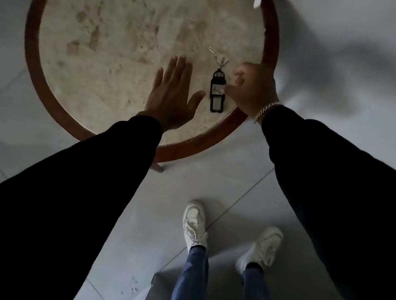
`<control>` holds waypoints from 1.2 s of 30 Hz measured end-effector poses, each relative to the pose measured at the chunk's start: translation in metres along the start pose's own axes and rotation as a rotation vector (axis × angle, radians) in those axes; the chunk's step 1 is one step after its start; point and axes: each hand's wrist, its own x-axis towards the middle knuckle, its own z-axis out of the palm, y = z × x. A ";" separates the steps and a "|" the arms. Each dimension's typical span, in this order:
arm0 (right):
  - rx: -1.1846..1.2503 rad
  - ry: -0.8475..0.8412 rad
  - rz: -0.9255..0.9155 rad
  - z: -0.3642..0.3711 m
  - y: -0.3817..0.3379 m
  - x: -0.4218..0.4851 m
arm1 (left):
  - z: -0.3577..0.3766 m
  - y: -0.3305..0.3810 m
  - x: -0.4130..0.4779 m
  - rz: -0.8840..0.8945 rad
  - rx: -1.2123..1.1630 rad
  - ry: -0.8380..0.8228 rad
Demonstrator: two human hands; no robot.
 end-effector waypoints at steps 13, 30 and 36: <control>-0.062 -0.030 0.133 0.035 -0.005 0.026 | 0.046 -0.013 0.004 -0.011 0.156 0.051; 0.694 -0.250 0.516 0.017 -0.002 0.036 | 0.052 -0.017 0.008 -0.009 0.167 0.084; 0.790 -0.260 0.413 -0.010 -0.003 0.015 | 0.052 -0.019 0.008 0.005 0.164 0.093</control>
